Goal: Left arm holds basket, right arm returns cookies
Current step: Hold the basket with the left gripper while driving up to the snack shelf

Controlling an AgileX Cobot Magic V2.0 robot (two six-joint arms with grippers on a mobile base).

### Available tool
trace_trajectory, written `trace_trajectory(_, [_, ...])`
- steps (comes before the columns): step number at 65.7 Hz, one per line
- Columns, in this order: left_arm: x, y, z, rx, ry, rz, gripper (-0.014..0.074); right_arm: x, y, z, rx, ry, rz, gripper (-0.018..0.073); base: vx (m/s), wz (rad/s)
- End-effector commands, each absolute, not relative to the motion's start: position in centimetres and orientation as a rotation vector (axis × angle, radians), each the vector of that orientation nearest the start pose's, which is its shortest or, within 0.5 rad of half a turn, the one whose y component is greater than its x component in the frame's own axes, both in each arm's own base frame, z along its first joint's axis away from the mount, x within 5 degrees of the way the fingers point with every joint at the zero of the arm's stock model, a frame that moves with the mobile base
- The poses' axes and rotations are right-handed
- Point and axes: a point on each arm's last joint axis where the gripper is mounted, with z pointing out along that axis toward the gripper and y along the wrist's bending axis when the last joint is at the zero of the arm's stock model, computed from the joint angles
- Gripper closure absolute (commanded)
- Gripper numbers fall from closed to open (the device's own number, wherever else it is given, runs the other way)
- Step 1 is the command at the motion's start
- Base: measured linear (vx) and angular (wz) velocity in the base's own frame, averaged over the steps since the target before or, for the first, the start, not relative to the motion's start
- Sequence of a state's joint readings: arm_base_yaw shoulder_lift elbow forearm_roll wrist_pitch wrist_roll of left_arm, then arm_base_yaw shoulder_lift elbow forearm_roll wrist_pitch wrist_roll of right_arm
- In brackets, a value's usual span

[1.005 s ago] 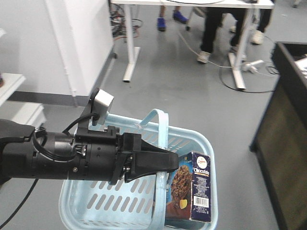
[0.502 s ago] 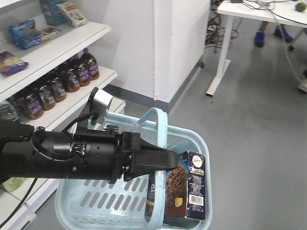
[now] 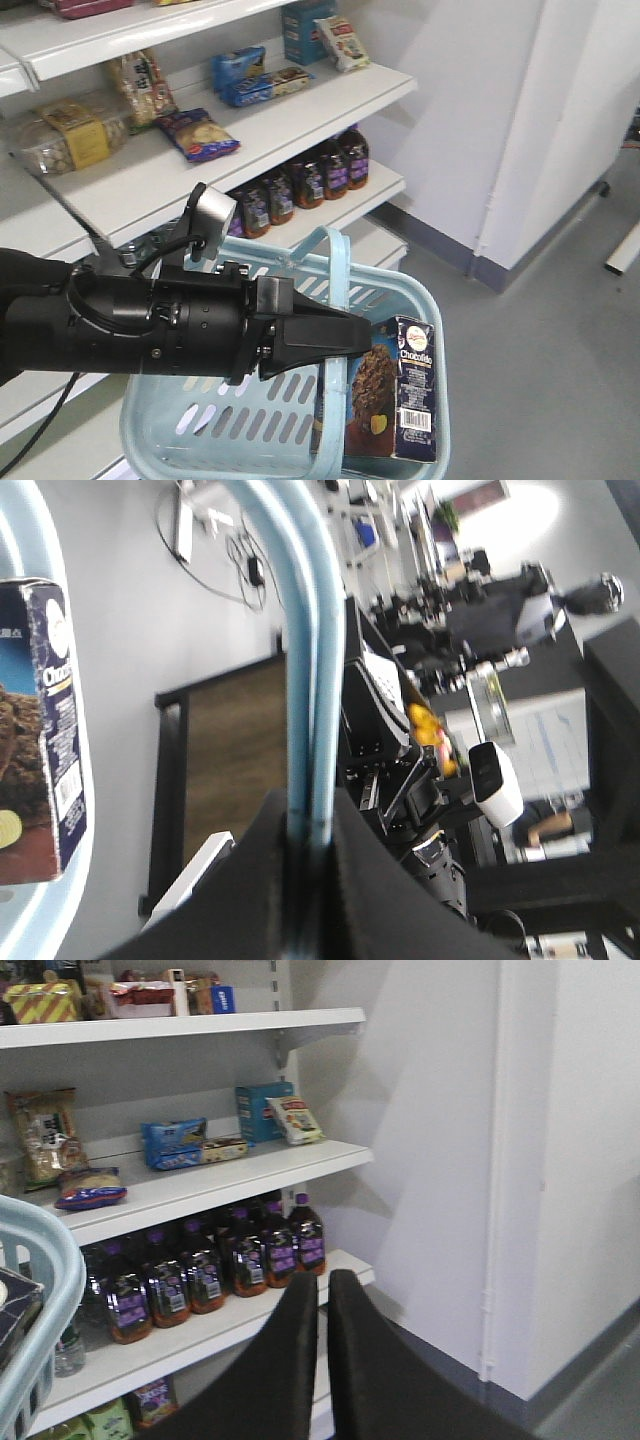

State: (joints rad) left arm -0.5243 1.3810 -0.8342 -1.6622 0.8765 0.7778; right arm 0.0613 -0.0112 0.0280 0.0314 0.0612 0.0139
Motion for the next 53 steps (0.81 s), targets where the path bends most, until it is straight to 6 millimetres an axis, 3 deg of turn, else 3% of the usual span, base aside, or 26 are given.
trace_trajectory(1, [19.84, -19.9, 32.48, 0.234, 2.072, -1.875, 0.0599, 5.62, 0.34, 19.95, -0.02, 1.499, 0.075, 0.057, 0.27, 0.63])
trace_trajectory(53, [19.84, -19.9, 32.48, 0.234, 2.072, -1.875, 0.0599, 5.62, 0.34, 19.95, -0.02, 1.499, 0.075, 0.057, 0.2, 0.69])
